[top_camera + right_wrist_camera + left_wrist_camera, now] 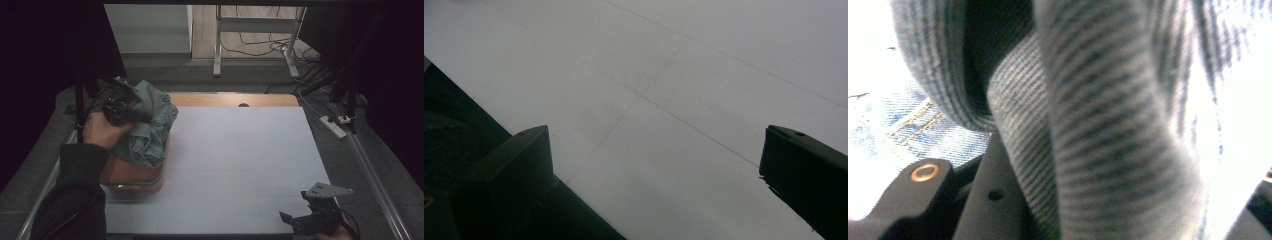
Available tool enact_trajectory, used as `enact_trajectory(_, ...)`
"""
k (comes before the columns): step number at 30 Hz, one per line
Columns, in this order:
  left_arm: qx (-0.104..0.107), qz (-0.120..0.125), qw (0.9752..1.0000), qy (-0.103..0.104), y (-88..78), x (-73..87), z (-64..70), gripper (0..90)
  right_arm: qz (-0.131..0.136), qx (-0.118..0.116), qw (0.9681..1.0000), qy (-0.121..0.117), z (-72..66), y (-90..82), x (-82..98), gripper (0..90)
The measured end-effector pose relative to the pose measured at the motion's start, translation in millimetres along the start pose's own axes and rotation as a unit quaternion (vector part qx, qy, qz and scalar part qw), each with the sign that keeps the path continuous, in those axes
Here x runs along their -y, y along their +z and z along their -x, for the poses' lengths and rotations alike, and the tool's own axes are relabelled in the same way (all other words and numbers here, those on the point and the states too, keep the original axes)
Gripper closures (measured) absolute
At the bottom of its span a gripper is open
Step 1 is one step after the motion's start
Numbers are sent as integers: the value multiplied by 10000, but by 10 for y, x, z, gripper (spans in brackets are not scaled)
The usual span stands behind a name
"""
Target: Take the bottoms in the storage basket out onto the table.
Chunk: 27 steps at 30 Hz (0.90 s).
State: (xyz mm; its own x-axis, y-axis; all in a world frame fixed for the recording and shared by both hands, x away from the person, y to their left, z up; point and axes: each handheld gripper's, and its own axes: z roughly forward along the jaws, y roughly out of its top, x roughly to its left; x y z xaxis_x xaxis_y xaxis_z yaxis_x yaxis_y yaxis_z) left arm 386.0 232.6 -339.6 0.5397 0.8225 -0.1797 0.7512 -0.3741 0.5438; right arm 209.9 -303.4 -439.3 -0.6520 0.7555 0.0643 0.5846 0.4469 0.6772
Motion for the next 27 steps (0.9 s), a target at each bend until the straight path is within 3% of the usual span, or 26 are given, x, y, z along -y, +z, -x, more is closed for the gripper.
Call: enact_trajectory(27, 336, 136, 9979, 533, 102, -278, 480, 690, 12, -6, 10000, -29, -4, -2, 2, 6)
